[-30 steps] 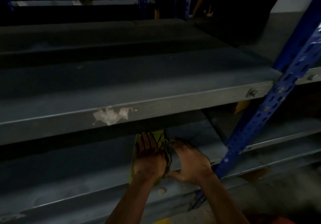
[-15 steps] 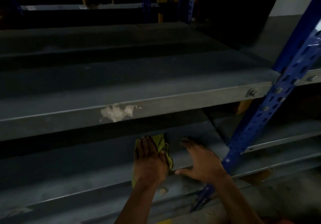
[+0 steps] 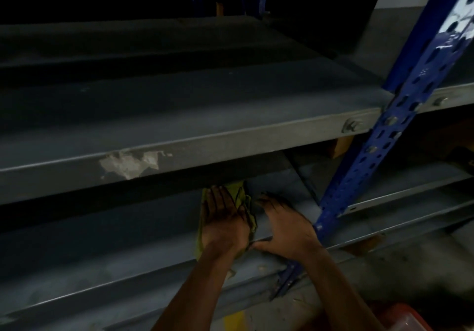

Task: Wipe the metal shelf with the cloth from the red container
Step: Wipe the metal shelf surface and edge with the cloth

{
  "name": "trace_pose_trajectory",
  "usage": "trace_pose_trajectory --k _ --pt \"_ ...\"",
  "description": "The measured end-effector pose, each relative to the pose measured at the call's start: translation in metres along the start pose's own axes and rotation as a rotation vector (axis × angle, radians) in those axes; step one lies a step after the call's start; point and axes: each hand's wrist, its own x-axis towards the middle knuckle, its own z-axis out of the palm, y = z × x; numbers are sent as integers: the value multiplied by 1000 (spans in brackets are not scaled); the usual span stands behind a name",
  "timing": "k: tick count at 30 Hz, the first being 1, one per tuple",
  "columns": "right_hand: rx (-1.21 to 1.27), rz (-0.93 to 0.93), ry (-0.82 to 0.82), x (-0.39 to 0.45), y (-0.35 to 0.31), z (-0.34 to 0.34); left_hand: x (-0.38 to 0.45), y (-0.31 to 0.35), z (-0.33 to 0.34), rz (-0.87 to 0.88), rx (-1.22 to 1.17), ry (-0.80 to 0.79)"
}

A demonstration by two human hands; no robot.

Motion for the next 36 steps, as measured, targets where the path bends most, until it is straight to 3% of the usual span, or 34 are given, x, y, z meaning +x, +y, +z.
trace_pose_trajectory --k 9,16,25,36 --pt "49 -22 49 -2 6 5 -41 -10 -8 116 -38 49" --pt "101 36 30 -16 13 -5 -20 -18 -6 -21 -58 90" --pt "-108 -49 1 -12 15 6 -2 8 1 -56 -25 66" --pt "-80 -89 70 -15 14 8 -38 10 -5 139 -44 25"
